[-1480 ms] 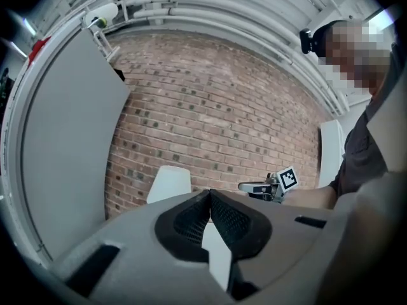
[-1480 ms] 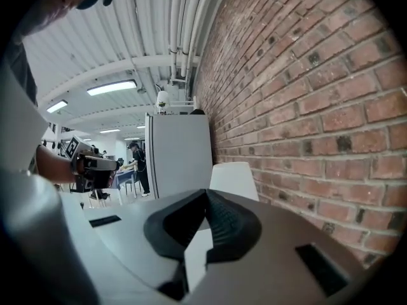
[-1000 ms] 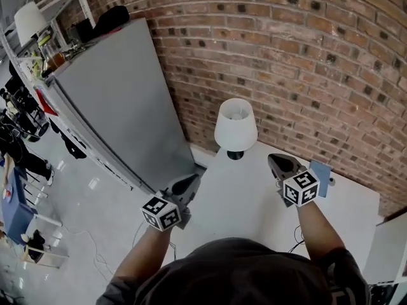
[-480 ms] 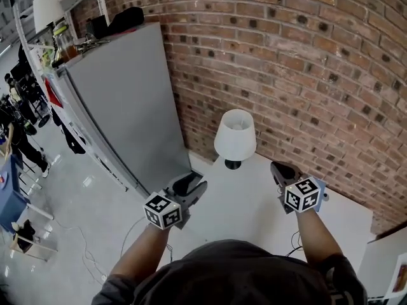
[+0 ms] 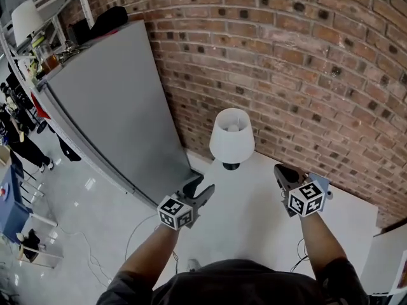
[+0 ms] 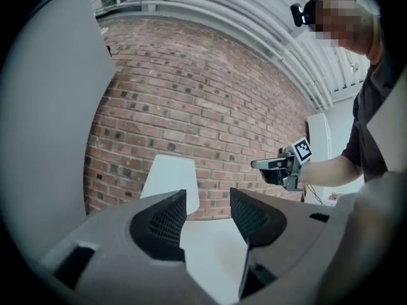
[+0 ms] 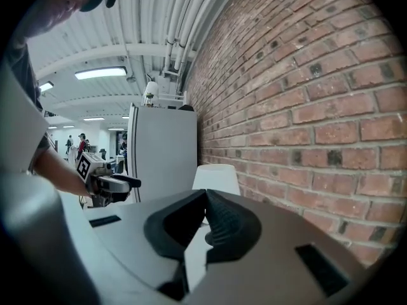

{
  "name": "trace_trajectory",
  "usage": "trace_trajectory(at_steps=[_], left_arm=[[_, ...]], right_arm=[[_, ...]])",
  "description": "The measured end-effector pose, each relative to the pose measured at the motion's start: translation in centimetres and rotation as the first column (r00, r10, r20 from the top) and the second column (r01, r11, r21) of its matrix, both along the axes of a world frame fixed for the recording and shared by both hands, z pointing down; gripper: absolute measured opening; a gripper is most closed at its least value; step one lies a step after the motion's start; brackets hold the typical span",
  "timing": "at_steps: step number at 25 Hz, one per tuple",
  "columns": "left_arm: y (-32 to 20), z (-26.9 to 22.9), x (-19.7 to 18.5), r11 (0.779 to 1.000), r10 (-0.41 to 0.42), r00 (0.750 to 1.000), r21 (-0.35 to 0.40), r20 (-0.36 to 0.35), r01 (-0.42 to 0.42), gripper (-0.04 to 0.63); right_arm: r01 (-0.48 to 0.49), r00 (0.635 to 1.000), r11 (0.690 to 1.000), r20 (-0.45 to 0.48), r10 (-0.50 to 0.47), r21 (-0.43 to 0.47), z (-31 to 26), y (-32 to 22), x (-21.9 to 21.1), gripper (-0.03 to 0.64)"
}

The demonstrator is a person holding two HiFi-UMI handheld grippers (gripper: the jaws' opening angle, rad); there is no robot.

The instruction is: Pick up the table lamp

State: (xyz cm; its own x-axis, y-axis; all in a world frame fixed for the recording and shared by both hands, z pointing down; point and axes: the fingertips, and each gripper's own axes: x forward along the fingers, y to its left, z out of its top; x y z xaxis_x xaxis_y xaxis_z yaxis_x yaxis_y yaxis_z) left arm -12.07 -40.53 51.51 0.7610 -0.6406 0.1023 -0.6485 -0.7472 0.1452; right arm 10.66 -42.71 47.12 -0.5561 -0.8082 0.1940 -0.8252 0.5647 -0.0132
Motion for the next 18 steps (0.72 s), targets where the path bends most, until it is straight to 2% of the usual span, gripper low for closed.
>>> trace_trajectory(at_steps=[6, 13, 18], left_arm=[[-4.9, 6.6, 1.9, 0.999, -0.016, 0.999, -0.043, 0.039, 0.018, 0.195], [-9.7, 14.1, 3.6, 0.998, -0.032, 0.997, -0.055, 0.068, 0.036, 0.195], [-13.1, 18.7, 4.6, 0.995, -0.063, 0.995, -0.07, 0.08, 0.069, 0.195]], right_arm=[[-0.018, 1.0, 1.0, -0.015, 0.018, -0.014, 3.9, -2.3, 0.5, -0.006], [-0.046, 0.999, 0.999, -0.015, 0.046, -0.003, 8.9, -4.7, 2.2, -0.006], [-0.045, 0.999, 0.999, -0.006, 0.045, -0.028, 12.9, -5.6, 3.2, -0.006]])
